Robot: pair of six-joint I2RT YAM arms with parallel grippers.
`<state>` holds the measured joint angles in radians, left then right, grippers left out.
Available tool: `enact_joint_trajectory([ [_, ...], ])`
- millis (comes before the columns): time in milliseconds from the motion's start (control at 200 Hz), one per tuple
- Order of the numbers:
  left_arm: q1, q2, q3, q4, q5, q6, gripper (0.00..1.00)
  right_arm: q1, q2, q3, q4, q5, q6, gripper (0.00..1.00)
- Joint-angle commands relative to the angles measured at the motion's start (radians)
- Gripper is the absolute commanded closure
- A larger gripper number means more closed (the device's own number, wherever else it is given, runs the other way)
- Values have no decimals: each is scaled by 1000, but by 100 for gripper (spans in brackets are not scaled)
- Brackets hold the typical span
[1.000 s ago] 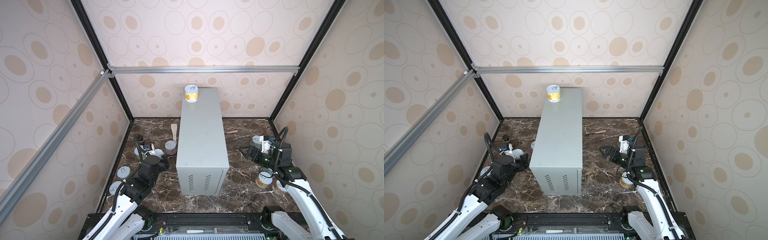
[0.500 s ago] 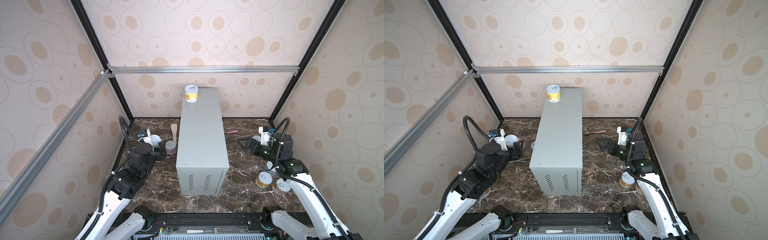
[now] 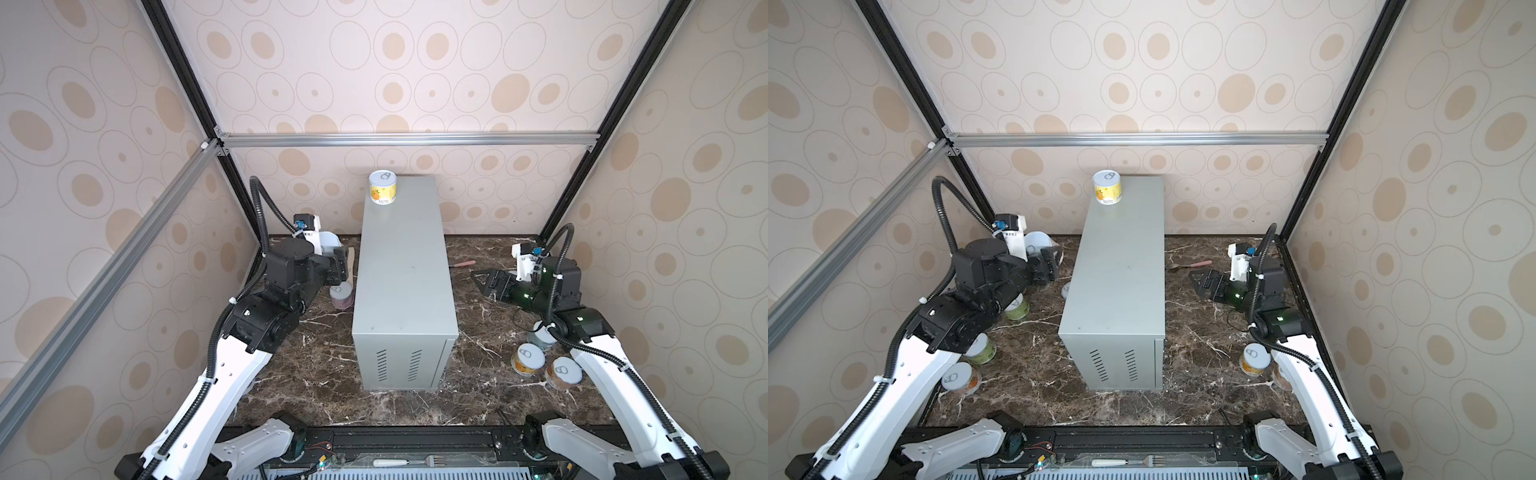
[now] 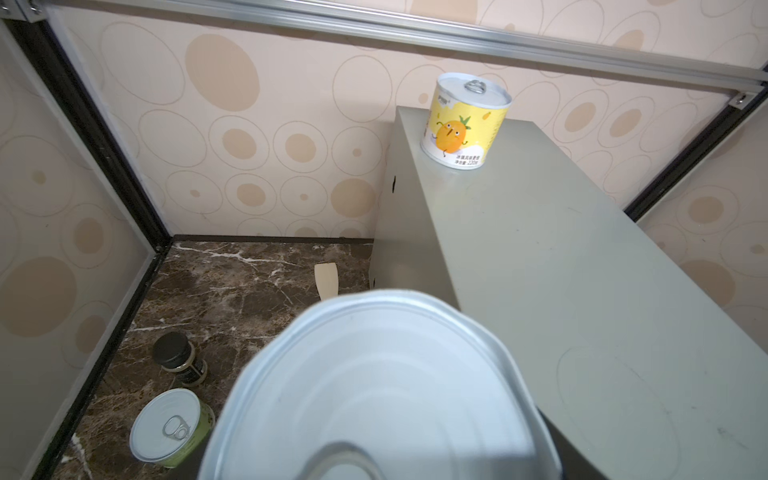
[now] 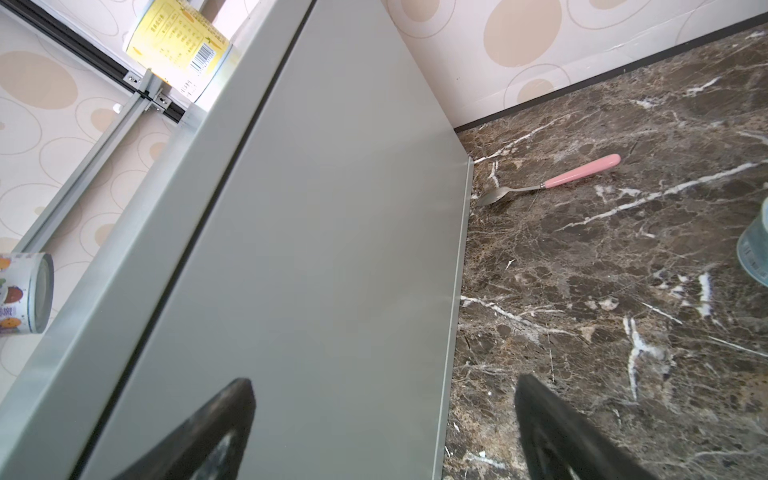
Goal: Place and organize the canned foods onto the counter
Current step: 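Carry the pink can with the left gripper over the cabinet top beside the yellow can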
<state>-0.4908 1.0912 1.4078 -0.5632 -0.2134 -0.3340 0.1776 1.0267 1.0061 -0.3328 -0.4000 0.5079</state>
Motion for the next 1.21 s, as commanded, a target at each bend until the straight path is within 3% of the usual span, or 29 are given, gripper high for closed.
enact_joint_trajectory([
  [0, -4, 38, 98, 39, 56, 48, 38, 14, 10, 38, -10, 21, -35, 0],
  [690, -5, 380, 439, -83, 183, 112, 40, 51, 87, 47, -7, 48, -104, 0],
  [965, -6, 565, 664, -191, 203, 132, 40, 56, 88, 19, 9, 56, -116, 0],
  [1200, -20, 651, 749, -241, 161, 142, 32, 56, 82, 7, 21, 55, -118, 0],
])
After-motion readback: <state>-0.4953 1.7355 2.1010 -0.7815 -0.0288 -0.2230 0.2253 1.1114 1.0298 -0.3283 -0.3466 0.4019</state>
